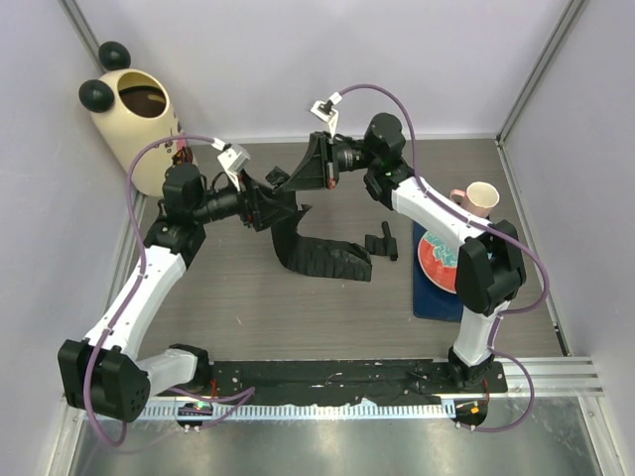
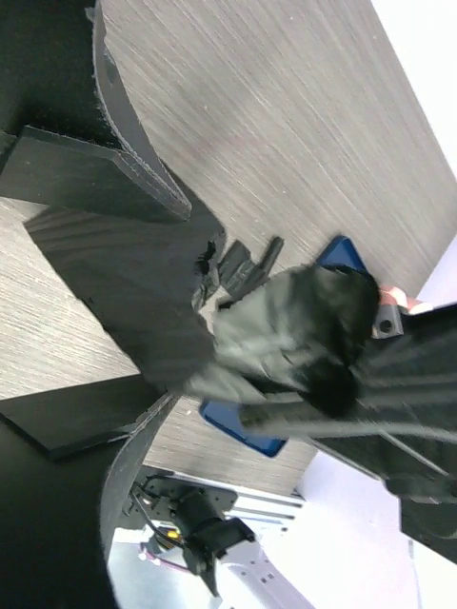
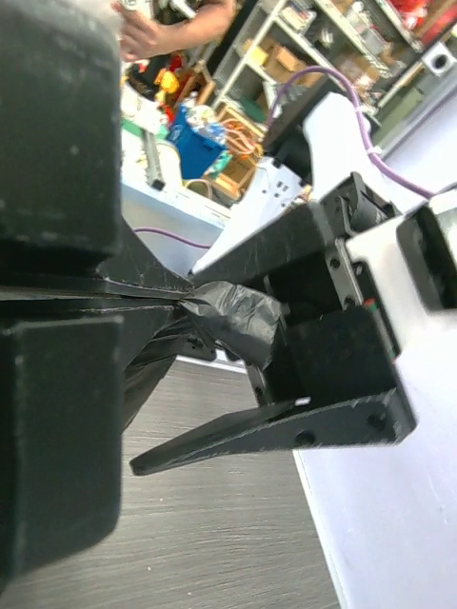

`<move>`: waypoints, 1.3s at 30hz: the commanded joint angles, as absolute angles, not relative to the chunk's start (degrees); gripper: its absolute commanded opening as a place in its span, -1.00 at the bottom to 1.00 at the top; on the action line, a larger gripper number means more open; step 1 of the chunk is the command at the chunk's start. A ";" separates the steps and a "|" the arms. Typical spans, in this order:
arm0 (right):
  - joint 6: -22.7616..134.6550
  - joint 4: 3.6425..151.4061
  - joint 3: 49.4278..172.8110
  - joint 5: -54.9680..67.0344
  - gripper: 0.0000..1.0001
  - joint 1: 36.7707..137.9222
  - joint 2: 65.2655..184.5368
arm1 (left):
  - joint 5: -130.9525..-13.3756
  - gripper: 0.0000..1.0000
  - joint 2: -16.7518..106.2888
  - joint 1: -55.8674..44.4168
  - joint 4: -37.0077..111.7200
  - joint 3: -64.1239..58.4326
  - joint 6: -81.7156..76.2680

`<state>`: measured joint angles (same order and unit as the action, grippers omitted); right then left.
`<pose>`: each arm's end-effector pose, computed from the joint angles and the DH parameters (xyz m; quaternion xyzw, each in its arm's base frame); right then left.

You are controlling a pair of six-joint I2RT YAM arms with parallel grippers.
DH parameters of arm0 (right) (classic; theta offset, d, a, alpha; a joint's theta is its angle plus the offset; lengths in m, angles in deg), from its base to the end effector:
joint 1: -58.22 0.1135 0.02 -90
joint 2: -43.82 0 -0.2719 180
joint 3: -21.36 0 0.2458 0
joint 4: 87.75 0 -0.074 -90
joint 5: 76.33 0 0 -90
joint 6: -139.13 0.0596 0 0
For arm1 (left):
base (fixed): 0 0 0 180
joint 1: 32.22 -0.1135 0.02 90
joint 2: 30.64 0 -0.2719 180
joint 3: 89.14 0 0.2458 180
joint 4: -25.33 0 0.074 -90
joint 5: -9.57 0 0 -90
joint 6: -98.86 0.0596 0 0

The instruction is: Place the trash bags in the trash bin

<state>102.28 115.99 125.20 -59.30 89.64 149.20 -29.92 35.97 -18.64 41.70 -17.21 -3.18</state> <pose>0.3308 0.2689 0.4036 -0.4002 0.5334 0.6944 0.2706 0.2484 -0.1073 0.3644 0.2806 0.6944 -0.4486 0.4876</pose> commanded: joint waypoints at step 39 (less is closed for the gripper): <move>58.67 60.94 136.37 -43.56 0.36 92.05 144.46 | -17.94 -1.00 36.07 -19.83 51.15 -12.70 -1.52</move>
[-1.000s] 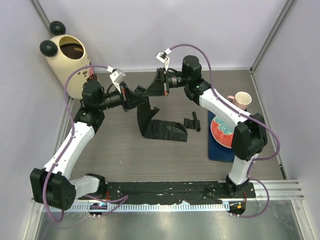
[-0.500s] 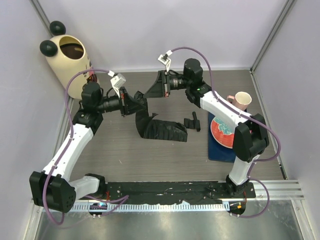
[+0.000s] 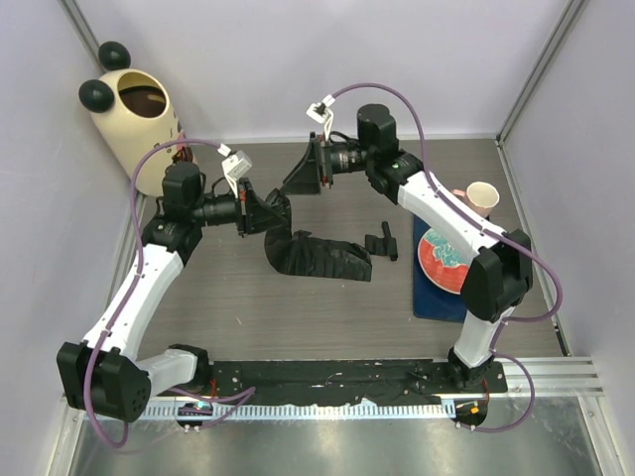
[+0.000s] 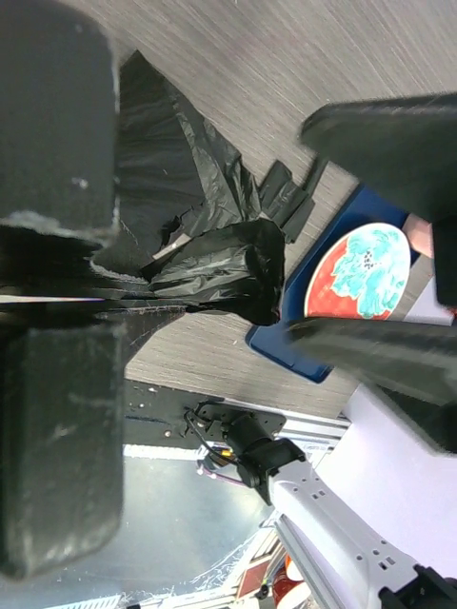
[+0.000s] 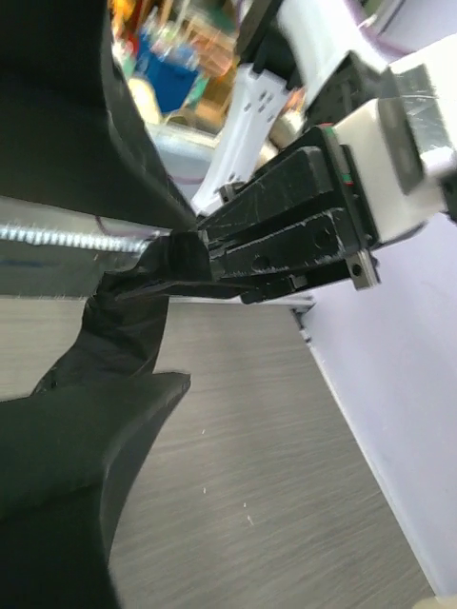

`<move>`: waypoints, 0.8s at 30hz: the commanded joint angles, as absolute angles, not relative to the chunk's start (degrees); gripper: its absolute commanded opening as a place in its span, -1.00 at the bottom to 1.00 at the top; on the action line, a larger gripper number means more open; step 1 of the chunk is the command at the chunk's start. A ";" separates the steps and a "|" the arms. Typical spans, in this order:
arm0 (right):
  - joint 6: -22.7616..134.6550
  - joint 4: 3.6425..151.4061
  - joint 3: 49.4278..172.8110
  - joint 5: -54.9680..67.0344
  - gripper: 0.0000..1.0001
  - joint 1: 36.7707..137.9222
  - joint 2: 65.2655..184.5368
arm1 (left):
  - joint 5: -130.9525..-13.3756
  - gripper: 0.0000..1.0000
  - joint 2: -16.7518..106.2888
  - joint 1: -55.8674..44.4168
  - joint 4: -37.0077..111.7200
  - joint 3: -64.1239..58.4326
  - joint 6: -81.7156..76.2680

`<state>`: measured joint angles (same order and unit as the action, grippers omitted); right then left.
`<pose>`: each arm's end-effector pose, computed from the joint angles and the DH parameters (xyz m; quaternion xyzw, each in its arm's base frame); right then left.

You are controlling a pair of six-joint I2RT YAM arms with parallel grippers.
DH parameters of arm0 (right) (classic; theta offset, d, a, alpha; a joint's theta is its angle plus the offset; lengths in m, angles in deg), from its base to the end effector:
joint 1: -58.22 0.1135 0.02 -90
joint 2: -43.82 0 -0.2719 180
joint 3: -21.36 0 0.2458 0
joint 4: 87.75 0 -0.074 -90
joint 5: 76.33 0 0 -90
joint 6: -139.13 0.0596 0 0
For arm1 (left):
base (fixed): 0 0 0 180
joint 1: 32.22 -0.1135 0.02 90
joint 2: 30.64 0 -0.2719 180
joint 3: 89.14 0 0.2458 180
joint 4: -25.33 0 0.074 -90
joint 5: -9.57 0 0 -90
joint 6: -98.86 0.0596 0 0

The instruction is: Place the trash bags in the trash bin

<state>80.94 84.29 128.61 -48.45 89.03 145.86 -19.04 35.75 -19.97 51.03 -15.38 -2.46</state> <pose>0.3365 0.2620 0.3969 -0.3505 0.6232 0.6262 0.3109 0.2354 -0.1046 0.3619 0.3045 0.6947 -0.5079 0.4083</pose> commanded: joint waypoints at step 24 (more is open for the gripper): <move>62.84 68.98 126.20 -46.35 -0.99 82.04 138.13 | -16.70 -1.00 35.36 -27.73 32.49 -17.88 -20.44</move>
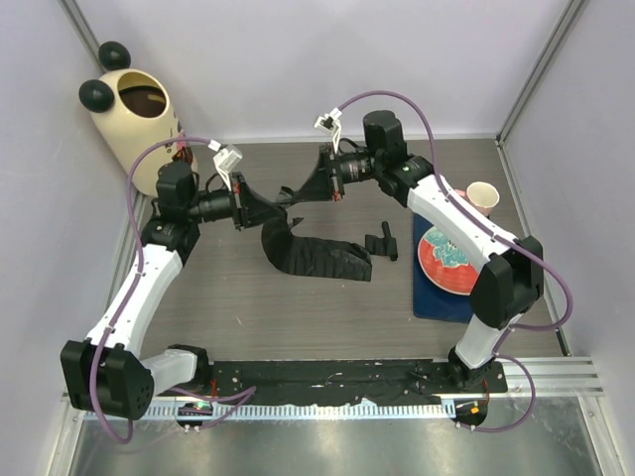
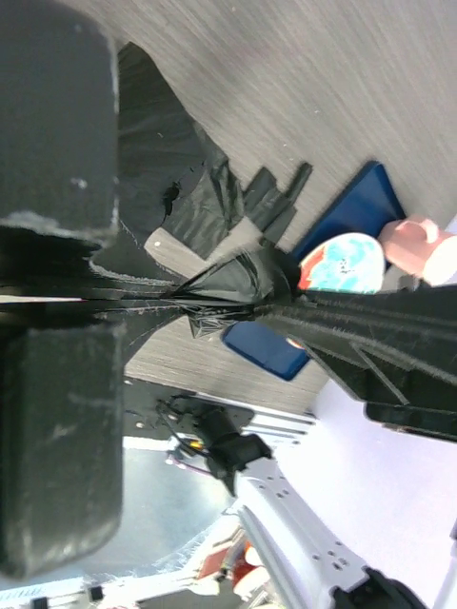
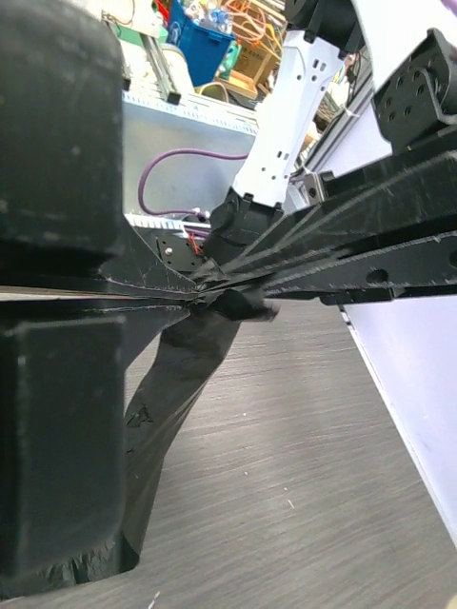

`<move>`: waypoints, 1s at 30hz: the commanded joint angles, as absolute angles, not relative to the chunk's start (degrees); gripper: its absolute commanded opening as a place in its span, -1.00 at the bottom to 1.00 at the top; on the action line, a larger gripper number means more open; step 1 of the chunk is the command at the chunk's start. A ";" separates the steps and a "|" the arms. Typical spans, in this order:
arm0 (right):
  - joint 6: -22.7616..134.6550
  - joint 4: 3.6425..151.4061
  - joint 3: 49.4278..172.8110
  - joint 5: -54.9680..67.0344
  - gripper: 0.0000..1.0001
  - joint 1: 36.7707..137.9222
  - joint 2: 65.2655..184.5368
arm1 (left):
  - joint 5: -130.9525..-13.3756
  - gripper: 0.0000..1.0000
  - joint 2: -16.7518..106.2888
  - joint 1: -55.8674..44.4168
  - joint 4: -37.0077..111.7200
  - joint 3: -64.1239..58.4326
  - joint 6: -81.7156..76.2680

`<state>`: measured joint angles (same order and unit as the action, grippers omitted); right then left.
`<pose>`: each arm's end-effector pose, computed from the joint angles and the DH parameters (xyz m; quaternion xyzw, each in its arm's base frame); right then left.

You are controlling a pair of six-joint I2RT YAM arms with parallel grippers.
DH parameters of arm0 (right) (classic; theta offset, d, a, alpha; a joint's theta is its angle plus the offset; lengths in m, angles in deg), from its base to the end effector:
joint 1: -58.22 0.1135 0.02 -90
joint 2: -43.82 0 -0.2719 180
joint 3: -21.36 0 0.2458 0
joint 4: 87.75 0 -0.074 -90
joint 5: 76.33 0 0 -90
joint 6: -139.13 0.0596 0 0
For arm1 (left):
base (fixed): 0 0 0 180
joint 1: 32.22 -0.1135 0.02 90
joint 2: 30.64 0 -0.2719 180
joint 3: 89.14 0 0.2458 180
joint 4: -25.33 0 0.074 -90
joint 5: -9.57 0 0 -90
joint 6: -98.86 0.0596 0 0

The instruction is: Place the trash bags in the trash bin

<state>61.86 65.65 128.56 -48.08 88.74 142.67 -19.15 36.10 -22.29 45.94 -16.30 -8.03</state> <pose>0.3197 0.2494 0.3858 -0.4046 0.6406 0.5719 0.3143 0.2435 -0.0957 0.3637 0.2701 0.6980 -0.5142 0.4189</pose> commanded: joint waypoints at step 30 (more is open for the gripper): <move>58.88 75.48 125.05 -47.58 -0.51 90.75 139.19 | -10.21 -1.00 37.40 -26.25 6.33 -19.64 -41.17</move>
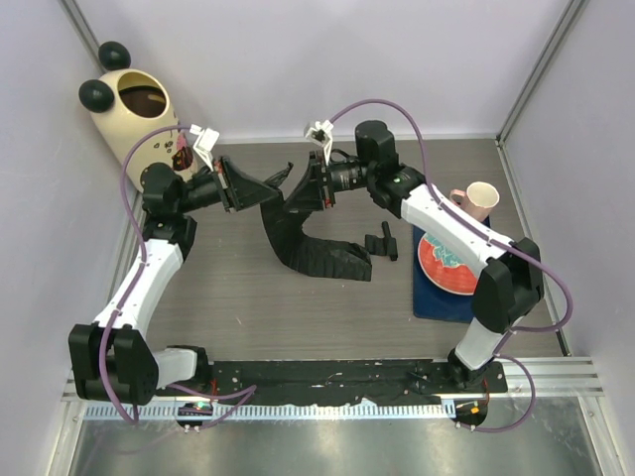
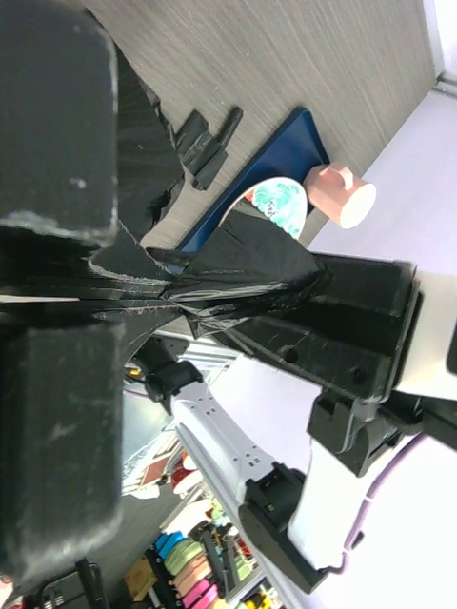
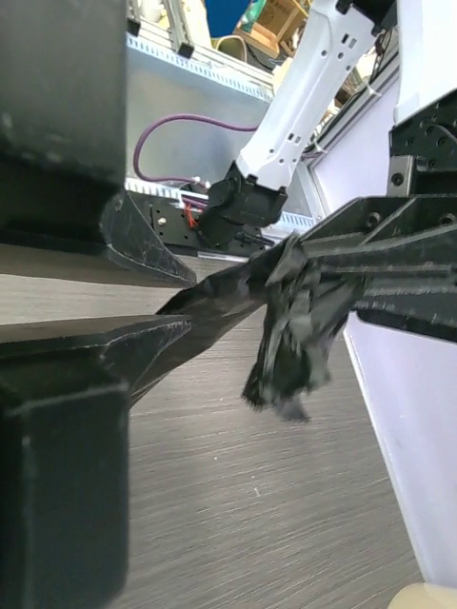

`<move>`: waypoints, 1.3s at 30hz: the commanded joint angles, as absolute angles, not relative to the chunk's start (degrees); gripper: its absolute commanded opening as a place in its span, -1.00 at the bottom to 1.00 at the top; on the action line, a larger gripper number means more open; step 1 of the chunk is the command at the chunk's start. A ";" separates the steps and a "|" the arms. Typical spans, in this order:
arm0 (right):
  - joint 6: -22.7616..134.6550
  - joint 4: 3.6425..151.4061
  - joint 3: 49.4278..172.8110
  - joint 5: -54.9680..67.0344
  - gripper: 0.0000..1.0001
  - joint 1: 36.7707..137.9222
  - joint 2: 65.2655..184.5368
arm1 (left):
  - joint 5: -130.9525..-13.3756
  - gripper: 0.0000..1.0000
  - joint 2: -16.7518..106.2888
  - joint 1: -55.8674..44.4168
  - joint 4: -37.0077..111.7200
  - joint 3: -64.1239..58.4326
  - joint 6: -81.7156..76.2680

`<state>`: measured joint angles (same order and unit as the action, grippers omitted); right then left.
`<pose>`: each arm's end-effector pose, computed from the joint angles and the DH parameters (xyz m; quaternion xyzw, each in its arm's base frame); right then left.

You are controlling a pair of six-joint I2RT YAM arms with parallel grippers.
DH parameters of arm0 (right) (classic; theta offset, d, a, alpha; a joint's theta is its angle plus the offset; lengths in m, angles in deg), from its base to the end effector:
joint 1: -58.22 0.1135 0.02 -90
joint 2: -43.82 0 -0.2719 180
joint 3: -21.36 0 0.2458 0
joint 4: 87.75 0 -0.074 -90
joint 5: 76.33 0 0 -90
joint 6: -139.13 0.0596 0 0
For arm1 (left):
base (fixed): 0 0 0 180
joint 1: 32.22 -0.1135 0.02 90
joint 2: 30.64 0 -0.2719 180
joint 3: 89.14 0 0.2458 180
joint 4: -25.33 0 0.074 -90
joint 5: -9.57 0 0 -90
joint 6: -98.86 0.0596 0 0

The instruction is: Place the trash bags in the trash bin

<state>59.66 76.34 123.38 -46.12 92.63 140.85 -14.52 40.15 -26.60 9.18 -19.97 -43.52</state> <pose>0.3011 0.2687 0.3850 -0.4488 0.5885 0.5661 0.3631 0.2648 -0.0807 0.3880 0.1911 0.6421 -0.6129 0.4190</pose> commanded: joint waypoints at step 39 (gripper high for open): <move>114.08 124.43 123.73 -61.91 -0.98 89.95 145.69 | -11.16 -0.99 32.91 -22.38 21.87 -17.45 -17.16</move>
